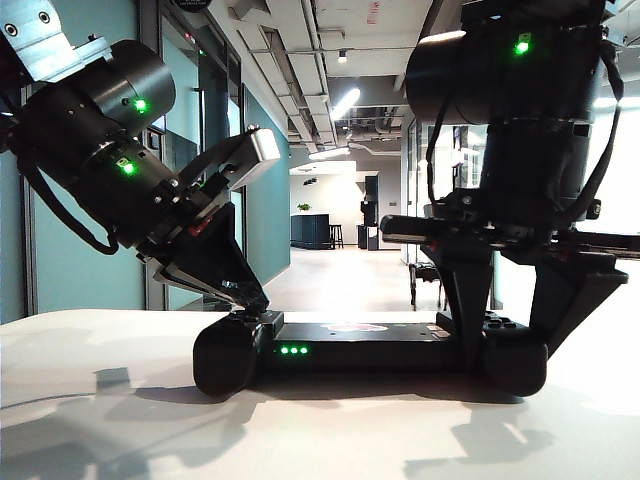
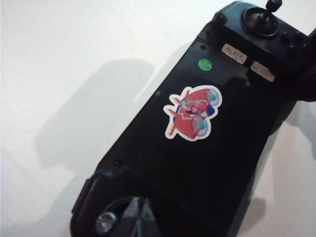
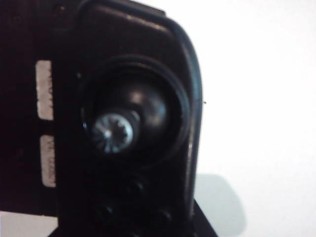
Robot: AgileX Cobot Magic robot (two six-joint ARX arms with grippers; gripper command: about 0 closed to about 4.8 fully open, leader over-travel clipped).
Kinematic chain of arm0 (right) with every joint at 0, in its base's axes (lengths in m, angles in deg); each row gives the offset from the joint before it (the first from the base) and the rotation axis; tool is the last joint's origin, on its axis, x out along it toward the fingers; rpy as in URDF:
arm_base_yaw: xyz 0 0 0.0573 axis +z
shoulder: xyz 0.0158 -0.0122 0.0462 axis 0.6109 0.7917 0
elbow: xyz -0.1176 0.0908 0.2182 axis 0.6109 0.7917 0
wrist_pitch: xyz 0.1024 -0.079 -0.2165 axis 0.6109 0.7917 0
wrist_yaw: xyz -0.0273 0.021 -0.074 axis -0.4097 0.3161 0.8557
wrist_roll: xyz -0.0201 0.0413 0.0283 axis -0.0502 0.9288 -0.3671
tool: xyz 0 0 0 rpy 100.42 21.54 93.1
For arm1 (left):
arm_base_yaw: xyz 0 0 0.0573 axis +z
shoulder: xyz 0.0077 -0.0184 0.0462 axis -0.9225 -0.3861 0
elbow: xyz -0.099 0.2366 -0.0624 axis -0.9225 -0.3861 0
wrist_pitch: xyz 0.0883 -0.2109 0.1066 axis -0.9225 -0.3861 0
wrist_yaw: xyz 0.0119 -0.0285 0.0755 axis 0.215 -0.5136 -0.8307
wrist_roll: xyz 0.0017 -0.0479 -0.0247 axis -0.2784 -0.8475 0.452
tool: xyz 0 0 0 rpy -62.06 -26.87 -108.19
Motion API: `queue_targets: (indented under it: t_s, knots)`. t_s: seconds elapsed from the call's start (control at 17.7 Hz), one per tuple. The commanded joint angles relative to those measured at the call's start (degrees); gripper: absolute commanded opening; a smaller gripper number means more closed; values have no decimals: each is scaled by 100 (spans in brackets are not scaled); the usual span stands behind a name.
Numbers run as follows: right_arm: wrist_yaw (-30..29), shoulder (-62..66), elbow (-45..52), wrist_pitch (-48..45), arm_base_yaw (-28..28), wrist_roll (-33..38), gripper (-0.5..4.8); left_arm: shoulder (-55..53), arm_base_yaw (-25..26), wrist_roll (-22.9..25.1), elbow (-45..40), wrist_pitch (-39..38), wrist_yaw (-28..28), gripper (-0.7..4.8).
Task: Push the left joystick on the remote control sitting on the white table forward to make the robot dog walk in a straight line until it approaches the door.
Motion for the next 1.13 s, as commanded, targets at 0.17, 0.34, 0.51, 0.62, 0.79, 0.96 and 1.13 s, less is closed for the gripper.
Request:
queue_targets:
  t_s: [0.17, 0.34, 0.51, 0.62, 0.79, 0.96, 1.13]
  knots:
    - [-74, -24, -26, -20, 11, -61, 53, 2, -2, 2, 2, 74, -59, -6]
    - [-74, -24, -26, -24, 9, -61, 53, 28, -2, -15, 17, 26, -4, -6]
    - [-74, -24, -28, -28, 9, -63, 53, 166, -2, -136, 170, -487, 251, -6]
    - [-74, -24, -28, -42, 9, -63, 53, 452, -2, -94, 435, -1209, 284, -6]
    - [-74, -24, -28, -46, 9, -66, 53, 1049, -2, -107, 505, -1349, 284, -6]
    - [-74, -24, -28, -48, 9, -66, 53, 1683, -2, -496, 505, -1375, -240, -6]
    - [-74, -24, -28, -74, 9, -87, 53, 2291, -2, -743, 505, -1364, -693, -6]
